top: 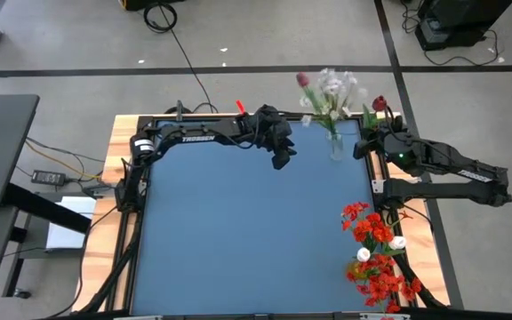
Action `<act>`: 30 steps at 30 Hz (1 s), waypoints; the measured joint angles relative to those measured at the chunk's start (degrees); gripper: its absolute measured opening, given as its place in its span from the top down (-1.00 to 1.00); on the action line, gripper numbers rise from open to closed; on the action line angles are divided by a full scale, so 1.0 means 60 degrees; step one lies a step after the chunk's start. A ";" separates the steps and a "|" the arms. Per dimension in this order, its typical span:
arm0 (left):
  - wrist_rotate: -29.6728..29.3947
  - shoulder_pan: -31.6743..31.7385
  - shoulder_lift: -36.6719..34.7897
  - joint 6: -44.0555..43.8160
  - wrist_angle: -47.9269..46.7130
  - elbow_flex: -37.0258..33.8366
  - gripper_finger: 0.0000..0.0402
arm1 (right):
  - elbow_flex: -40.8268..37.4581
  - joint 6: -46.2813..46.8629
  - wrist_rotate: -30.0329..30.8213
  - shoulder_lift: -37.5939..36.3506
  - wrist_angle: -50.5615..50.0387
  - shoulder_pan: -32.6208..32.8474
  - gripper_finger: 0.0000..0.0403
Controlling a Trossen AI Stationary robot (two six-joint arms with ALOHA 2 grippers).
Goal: Sort flowers into vase by color
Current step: Put the dark red flower into the transparent vase
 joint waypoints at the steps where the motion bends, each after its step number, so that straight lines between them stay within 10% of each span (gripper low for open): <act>1: 0.0000 0.0000 0.0000 0.0000 -0.0002 0.0000 0.12 | 0.0000 0.0000 -0.0042 0.0003 0.0000 0.0000 0.94; 30: -0.0264 0.0022 -0.0018 -0.0309 0.2741 0.0000 0.12 | 0.0801 0.1272 0.0412 -0.0272 -0.3000 0.0000 0.94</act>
